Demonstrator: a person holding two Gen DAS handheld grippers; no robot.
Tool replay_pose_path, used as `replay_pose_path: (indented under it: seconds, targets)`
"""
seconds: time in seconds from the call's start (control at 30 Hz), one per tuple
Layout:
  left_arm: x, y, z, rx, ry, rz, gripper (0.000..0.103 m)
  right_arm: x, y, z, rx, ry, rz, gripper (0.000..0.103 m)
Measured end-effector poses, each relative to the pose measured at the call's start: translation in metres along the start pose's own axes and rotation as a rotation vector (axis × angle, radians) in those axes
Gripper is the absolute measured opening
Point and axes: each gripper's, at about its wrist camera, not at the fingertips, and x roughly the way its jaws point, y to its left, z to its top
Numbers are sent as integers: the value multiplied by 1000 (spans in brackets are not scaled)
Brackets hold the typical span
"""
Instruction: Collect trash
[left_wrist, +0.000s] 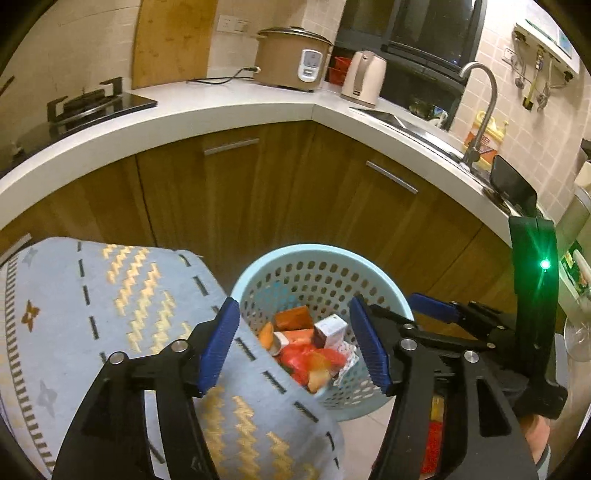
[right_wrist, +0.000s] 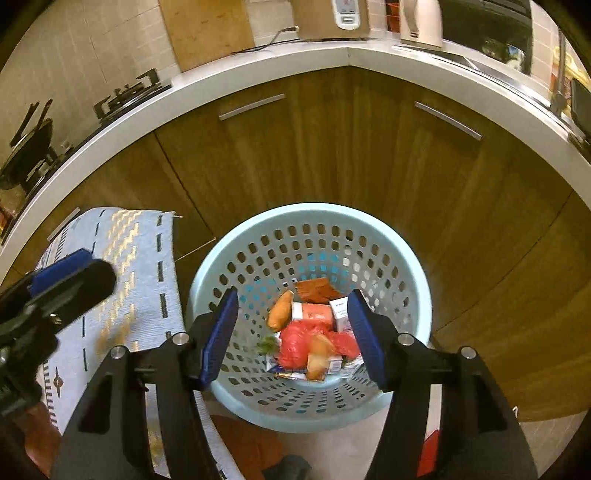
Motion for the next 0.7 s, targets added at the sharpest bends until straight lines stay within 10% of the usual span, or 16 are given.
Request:
replay_pose_path:
  seconds: [0.33,0.7]
  targets:
    - [-60,25,-18,-59,-136,58,66,-41,14,-7,-5,-83,39,58]
    - [-147,61,-71,-123,-331,310,88,-98,64,-40,-48,-270,53,68]
